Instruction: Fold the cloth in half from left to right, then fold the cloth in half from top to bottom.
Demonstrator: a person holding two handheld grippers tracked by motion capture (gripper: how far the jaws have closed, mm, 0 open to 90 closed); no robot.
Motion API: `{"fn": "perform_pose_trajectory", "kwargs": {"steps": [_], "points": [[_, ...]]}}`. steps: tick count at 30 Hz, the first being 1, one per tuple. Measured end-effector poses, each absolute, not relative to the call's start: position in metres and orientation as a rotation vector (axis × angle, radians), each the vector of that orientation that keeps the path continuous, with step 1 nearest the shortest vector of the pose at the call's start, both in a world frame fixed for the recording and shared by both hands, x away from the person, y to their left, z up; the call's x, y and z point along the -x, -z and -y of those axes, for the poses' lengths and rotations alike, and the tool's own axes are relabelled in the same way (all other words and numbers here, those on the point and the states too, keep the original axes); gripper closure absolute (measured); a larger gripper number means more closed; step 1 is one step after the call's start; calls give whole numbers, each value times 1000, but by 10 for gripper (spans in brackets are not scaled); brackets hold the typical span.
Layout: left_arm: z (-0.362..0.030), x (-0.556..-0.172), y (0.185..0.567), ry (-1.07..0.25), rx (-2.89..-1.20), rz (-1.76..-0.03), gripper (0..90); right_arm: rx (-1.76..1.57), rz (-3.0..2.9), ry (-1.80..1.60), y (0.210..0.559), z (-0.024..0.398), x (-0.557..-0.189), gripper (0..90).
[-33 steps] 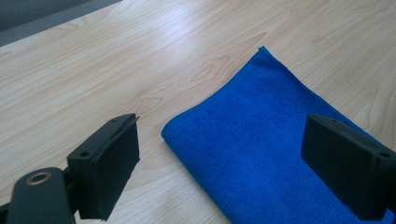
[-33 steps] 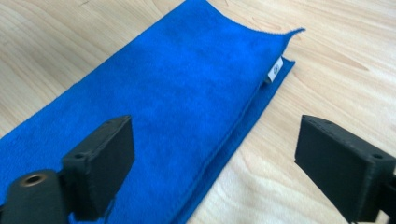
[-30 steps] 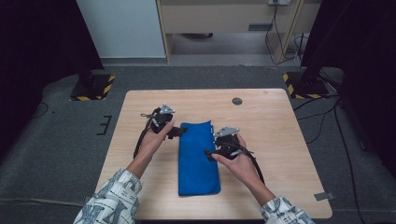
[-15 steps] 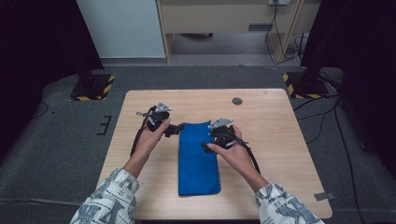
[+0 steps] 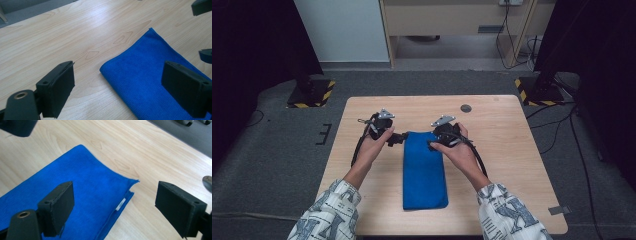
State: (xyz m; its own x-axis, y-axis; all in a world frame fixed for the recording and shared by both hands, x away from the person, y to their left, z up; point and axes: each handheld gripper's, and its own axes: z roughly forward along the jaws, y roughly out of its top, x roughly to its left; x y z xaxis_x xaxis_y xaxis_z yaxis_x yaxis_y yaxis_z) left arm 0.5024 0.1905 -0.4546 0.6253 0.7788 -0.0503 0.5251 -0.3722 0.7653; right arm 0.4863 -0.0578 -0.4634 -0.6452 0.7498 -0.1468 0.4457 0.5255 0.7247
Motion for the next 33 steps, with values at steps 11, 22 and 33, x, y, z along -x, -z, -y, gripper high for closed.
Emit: {"fn": "perform_pose_trajectory", "kwargs": {"steps": [11,22,33], "points": [[-198,-520,453,-437,-2039,-1065,112,-1005,-2316,-913,455,53,-517,186],[-201,-534,469,-429,-2084,-1106,121,-1113,-2372,-933,475,48,-540,352],[-189,-539,484,-370,-2136,-1092,171,-1196,-2396,-939,489,56,-558,481]]}}
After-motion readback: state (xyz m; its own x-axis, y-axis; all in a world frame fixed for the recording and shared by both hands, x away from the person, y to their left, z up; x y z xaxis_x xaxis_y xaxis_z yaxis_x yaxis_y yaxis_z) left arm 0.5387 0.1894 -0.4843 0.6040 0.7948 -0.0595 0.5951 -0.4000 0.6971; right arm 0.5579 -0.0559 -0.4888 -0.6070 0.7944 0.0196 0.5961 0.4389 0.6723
